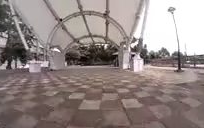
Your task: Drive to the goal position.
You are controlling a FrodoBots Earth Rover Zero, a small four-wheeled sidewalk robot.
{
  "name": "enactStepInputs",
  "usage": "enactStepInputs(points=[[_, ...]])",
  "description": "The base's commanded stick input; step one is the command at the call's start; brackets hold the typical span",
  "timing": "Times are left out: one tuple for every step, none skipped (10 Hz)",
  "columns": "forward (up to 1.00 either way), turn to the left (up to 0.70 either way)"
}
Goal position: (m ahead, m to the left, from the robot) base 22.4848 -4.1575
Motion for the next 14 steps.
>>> enactStepInputs(points=[[1.00, 0.00], [1.00, 0.00], [1.00, 0.00], [1.00, 0.00], [1.00, 0.00], [1.00, 0.00], [1.00, 0.00], [1.00, 0.00], [1.00, 0.00], [1.00, 0.00], [1.00, 0.00], [1.00, 0.00], [1.00, 0.00], [1.00, 0.00]])
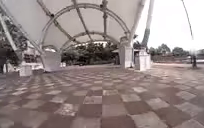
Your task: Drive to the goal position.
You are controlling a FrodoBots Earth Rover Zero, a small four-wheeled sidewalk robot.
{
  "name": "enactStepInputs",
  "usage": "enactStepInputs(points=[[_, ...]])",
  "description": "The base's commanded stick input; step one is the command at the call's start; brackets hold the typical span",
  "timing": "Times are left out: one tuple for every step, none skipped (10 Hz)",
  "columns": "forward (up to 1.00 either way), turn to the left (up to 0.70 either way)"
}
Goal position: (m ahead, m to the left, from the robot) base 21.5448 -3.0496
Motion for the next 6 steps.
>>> enactStepInputs(points=[[1.00, 0.00], [1.00, 0.00], [1.00, 0.00], [1.00, 0.00], [1.00, 0.00], [1.00, 0.00]])
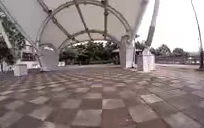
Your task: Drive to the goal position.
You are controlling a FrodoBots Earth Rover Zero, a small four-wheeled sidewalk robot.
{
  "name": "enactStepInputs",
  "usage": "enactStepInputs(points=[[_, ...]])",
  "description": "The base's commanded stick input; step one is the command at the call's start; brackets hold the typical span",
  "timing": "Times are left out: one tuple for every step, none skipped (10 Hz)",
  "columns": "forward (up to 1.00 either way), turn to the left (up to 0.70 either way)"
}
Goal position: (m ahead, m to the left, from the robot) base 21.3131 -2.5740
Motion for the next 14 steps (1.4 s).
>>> enactStepInputs(points=[[1.00, 0.00], [1.00, 0.00], [1.00, 0.00], [1.00, 0.00], [1.00, 0.00], [1.00, 0.00], [1.00, 0.00], [1.00, 0.00], [1.00, 0.00], [1.00, 0.00], [1.00, 0.00], [1.00, 0.00], [1.00, 0.00], [1.00, 0.00]])
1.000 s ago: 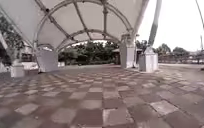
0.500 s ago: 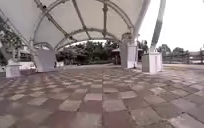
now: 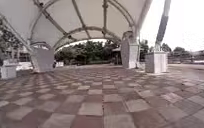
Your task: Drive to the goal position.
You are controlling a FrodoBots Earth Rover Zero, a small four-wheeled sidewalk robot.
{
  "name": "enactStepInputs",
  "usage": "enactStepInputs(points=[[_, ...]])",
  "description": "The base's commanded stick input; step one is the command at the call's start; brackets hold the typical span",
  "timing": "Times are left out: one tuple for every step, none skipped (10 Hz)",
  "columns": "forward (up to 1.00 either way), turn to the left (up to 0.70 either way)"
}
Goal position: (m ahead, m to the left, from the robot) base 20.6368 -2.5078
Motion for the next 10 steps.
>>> enactStepInputs(points=[[1.00, 0.00], [1.00, 0.00], [1.00, 0.00], [1.00, 0.00], [1.00, 0.00], [1.00, 0.00], [1.00, 0.00], [1.00, 0.00], [1.00, 0.00], [1.00, 0.00]])
